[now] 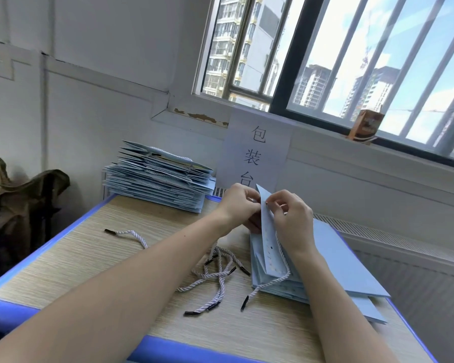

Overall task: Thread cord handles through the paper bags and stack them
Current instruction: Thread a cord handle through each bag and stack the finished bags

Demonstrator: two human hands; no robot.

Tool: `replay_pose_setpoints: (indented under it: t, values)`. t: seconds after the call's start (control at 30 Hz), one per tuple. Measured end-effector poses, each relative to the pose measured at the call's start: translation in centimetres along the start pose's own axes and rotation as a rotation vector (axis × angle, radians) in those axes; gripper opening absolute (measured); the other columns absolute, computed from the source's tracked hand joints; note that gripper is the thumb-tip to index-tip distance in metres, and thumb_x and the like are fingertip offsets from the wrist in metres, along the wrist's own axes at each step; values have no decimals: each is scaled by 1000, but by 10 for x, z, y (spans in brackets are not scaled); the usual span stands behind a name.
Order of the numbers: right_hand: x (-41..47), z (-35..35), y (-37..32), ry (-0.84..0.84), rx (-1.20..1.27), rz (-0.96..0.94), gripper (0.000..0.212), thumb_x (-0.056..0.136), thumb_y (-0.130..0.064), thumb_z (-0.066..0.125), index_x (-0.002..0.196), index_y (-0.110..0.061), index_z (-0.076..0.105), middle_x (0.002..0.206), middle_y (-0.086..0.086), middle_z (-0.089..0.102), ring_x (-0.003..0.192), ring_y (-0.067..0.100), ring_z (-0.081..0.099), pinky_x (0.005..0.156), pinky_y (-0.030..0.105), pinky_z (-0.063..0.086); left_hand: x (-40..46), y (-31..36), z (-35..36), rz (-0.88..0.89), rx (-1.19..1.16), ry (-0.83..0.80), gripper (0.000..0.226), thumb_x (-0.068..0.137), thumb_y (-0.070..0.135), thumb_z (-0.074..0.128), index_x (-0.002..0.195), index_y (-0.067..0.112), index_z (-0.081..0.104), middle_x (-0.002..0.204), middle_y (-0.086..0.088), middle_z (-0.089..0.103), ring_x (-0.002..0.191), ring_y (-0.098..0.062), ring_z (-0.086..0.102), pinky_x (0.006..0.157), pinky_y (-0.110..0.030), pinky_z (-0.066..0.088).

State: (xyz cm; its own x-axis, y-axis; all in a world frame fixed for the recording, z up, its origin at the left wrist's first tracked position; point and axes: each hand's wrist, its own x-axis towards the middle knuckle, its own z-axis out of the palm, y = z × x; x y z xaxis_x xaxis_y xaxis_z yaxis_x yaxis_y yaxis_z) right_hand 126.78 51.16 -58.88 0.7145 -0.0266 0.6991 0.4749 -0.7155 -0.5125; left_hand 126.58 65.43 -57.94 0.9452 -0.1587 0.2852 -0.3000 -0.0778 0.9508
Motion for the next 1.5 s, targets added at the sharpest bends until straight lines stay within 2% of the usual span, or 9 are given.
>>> replay_pose_setpoints:
  t: [0.33,0.43,0.57,0.77,0.9,1.03,1.17,1.33,1.5]
  values:
    - [0,-3,-5,-42,58,116,4,94,-20,67,95,-16,67,82,-6,67,76,4,61,60,8,40,5,-2,0,-31,108,21,14,89,-10,49,86,-4,62,66,-21,64,49,-32,65,46,-36,56]
    - [0,-3,-6,-56,64,127,5,94,-19,66,98,-16,65,83,-5,66,79,10,62,66,21,45,7,-1,-5,-6,260,-10,24,89,-11,38,86,0,60,67,-22,65,46,-29,64,41,-31,51]
    - [-1,-4,-5,-102,48,159,3,95,-19,64,97,-17,63,82,-7,64,77,6,59,64,18,43,8,-4,-11,78,555,-84,32,91,-10,40,80,15,57,74,-17,66,46,-30,63,39,-31,50]
    - [0,-2,-2,-203,17,211,9,96,-22,65,90,-15,64,74,-4,64,70,9,57,59,18,39,9,-9,-14,150,885,-64,18,88,0,56,96,14,65,101,-8,66,88,-30,65,65,-33,49]
    - [0,-3,-1,-214,25,216,10,96,-22,65,91,-14,65,74,-1,63,68,12,56,59,22,39,8,-8,-18,129,1006,33,14,88,6,56,97,15,61,105,-7,67,98,-30,63,79,-39,52]
    - [1,-5,0,-194,21,241,10,97,-21,63,91,-13,65,71,-3,60,66,9,54,57,21,37,7,-4,-19,66,1079,158,16,88,-1,49,97,12,48,108,-14,63,103,-37,60,73,-38,42]
    - [2,-6,2,-166,36,283,10,97,-17,61,88,-13,64,69,-3,59,64,15,55,55,22,38,7,-3,-24,18,1087,254,23,92,-2,45,112,7,47,113,-16,62,106,-36,59,72,-38,39]
    - [2,-4,1,-180,-1,298,8,96,-16,60,89,-13,64,74,-1,62,64,11,55,47,10,36,3,0,-19,32,1000,245,20,90,-5,42,100,11,35,96,-15,58,92,-36,56,68,-38,39]
    - [2,-5,1,-195,-31,280,9,95,-17,59,93,-12,65,80,2,65,72,14,57,58,22,41,11,-1,-21,4,702,239,13,89,-2,44,89,10,40,87,-12,57,84,-35,54,65,-39,44]
